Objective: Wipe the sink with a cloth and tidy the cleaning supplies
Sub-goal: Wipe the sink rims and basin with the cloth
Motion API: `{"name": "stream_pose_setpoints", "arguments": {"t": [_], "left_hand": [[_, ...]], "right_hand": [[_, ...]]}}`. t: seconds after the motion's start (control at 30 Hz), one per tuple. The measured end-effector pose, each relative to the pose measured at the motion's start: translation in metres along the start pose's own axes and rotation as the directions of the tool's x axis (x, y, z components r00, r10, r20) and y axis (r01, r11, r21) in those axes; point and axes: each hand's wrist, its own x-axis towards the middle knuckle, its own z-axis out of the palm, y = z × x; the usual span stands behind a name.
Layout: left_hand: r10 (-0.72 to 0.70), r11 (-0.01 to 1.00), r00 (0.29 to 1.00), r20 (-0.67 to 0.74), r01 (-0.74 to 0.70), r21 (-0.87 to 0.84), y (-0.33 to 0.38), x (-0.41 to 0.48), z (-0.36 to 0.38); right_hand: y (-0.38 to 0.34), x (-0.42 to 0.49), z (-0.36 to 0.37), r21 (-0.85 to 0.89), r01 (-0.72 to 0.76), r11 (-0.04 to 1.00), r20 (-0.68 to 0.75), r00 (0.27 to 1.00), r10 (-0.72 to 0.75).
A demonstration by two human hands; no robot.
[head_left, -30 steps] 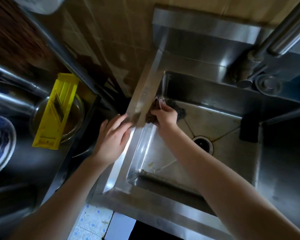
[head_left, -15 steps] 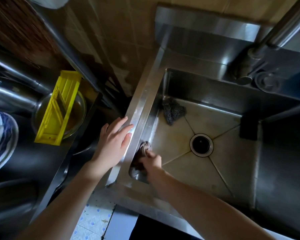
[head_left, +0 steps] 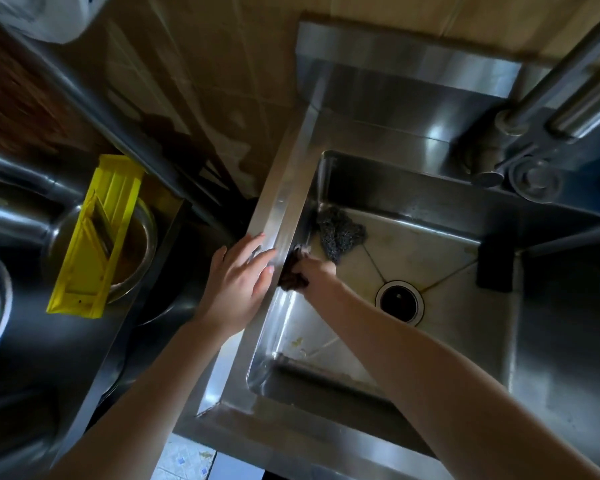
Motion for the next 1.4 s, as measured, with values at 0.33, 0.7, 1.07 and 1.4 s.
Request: {"name": "stream_pose_setpoints", "arguments": {"t": [0.33, 0.7, 1.07, 1.4], "left_hand": [[0.082, 0.997, 0.996, 0.032, -0.082, -0.004, 0.019, 0.048, 0.001], [0.211, 0.975, 0.968, 0.139, -0.218, 0.034, 0.061, 0.13, 0.03], [0.299, 0.946, 0.937, 0.18, -0.315, 0.071, 0.123, 0.202, 0.046], [0.337, 0.928, 0.884, 0.324, -0.37, 0.042, 0.117, 0.229, 0.068]], "right_hand": [[-0.069, 0.008, -0.021, 0.291, 0.137, 0.947, 0.134, 0.974, -0.182], [-0.08, 0.021, -0.152, 0.545, 0.256, 0.798, -0.125, 0.966, -0.225], [-0.078, 0.037, -0.217, 0.058, 0.495, 0.867, -0.345, 0.825, -0.447], [-0.097, 0.062, -0.247, 0.589, 0.472, 0.656, -0.508, 0.847, -0.154]]}}
